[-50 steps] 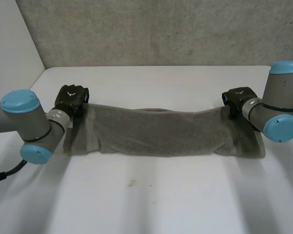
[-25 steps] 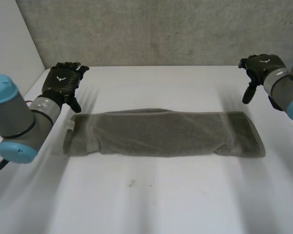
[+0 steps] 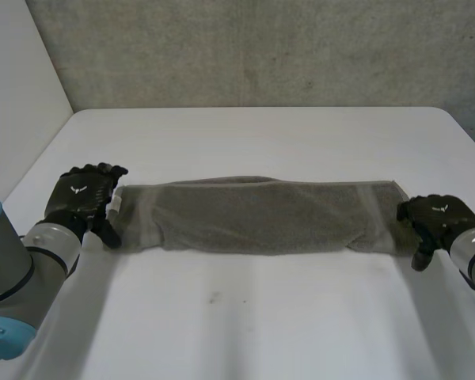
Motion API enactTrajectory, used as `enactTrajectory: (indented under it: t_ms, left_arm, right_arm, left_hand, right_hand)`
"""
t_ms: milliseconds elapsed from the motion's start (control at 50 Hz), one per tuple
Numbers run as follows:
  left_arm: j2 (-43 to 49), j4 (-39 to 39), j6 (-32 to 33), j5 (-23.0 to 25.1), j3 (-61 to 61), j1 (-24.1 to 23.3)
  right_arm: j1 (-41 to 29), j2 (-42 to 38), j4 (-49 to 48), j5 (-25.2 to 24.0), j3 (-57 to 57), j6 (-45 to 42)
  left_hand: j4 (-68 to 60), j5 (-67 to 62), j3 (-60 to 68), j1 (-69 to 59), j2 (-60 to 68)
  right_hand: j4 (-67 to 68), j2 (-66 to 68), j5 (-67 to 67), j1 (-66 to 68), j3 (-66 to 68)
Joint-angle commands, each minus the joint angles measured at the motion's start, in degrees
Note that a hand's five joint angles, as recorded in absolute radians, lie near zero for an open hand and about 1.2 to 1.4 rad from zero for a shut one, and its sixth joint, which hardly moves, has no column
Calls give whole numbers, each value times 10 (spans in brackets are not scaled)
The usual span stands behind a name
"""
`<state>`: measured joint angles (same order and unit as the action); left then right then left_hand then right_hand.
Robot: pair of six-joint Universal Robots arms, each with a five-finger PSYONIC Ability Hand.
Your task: Fold the towel.
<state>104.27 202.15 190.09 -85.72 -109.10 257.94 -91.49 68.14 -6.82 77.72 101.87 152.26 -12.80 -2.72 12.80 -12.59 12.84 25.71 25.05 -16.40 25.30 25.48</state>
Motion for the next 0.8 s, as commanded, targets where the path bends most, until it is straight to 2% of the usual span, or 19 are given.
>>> enactTrajectory:
  t_ms: [20, 140, 180, 240, 280, 400, 520, 620, 800]
  left_arm:
    - [3, 4, 0, 2, 0, 1]
    - [2, 4, 0, 2, -3, 1]
    - [2, 4, 0, 2, -8, 0]
    - [2, 4, 0, 2, -10, -1]
    - [2, 4, 0, 2, -10, -2]
    - [2, 4, 0, 2, -11, -3]
    - [3, 4, 0, 1, -11, -4]
    - [5, 4, 0, 1, -12, -3]
    - [3, 4, 1, 2, -18, -3]
  right_arm:
    - [12, -45, -57, -24, 7, 1]
    - [15, -54, -67, -24, 0, 1]
    - [18, -55, -74, -23, -4, 1]
    - [18, -55, -77, -23, -4, 1]
    - [18, -54, -86, -23, -4, 1]
    - [18, -53, -92, -23, -4, 0]
    - [18, -54, -99, -24, -4, -2]
    - [24, -57, -122, -15, -10, -46]
    - [154, -68, -130, 2, -46, -122]
  left_hand:
    - [-18, -19, 18, -20, 17]
    - [-16, -17, 16, -18, 16]
    - [-15, -15, 15, -17, 14]
    - [-13, -14, 13, -15, 12]
    - [-13, -14, 13, -15, 12]
    - [-13, -14, 13, -15, 12]
    - [-13, -14, 13, -15, 12]
    - [-11, -12, 11, -13, 11]
    - [-11, -12, 11, -13, 11]
  right_hand:
    - [71, 77, -64, 75, 73]
    - [177, 183, -170, 181, 179]
    - [287, 294, -280, 291, 290]
    - [342, 348, -335, 346, 344]
    - [434, 440, -427, 438, 436]
    - [518, 525, -511, 522, 520]
    - [543, 550, -536, 547, 545]
    - [543, 550, -536, 547, 545]
    - [543, 550, -536, 547, 545]
